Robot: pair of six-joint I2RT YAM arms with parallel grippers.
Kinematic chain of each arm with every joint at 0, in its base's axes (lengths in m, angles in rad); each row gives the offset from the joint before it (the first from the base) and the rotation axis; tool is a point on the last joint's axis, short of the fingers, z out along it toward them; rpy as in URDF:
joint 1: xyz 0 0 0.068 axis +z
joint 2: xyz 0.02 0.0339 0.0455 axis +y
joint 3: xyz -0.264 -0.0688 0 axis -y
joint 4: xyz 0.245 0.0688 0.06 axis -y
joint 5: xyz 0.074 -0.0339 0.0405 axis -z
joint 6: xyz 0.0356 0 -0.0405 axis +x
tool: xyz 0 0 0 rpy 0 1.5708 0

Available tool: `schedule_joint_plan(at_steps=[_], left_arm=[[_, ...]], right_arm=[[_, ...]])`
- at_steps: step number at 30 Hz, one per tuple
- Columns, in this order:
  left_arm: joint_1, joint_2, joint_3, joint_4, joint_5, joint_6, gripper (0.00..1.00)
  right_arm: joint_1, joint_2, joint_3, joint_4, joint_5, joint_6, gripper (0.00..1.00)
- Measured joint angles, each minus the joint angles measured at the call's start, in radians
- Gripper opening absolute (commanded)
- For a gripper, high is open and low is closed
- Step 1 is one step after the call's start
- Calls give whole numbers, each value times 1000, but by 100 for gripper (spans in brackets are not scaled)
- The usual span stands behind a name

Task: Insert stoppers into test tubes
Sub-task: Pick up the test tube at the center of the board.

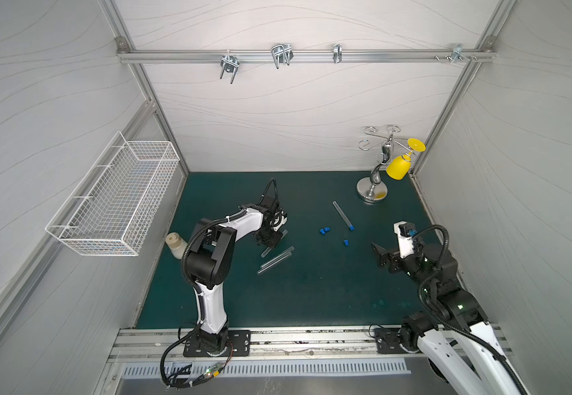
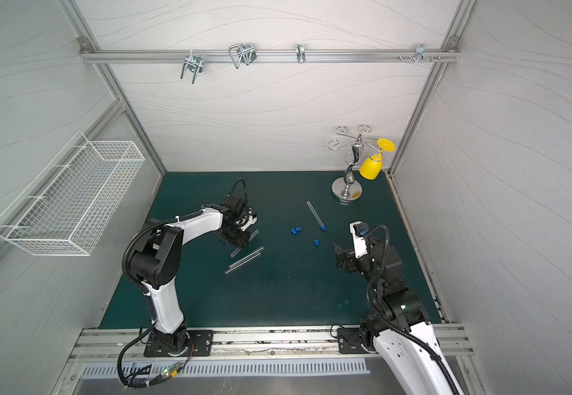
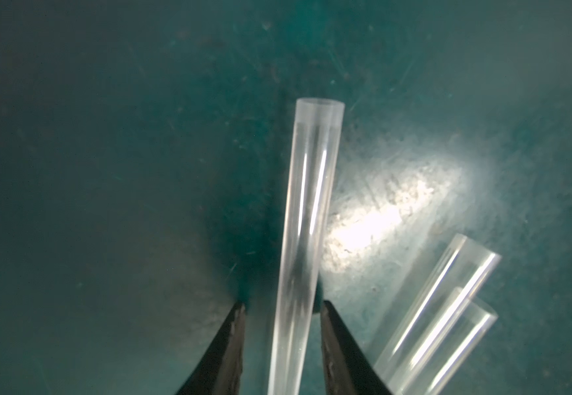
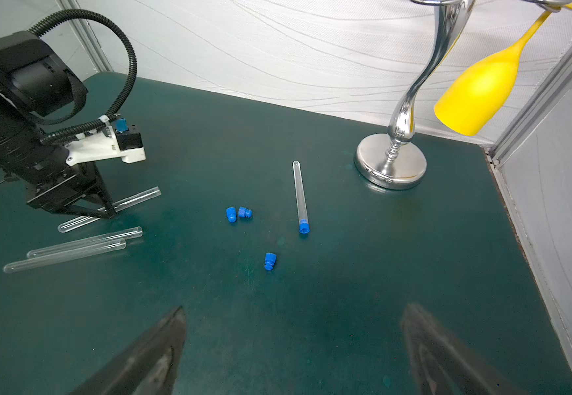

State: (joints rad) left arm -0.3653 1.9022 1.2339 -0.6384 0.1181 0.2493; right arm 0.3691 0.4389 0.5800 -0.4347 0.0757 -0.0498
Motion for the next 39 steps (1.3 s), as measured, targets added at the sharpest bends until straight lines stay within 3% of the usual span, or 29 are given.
schedule_joint_plan(at_steps=[4,22,30,39], left_arm=[[-3,11,11,-4,-10,4,23],[-20,-12,8,-8,-25,11,13],[-33,-280,-120,16,-11,44,10],[-33,-573,-275,51,85,101,6]], right_arm=[[0,-4,0,0,4,0,99],[1,-5,-6,8,21,48,99],[5,34,-7,15,-32,102,99],[36,98,32,-3,-95,114,99]])
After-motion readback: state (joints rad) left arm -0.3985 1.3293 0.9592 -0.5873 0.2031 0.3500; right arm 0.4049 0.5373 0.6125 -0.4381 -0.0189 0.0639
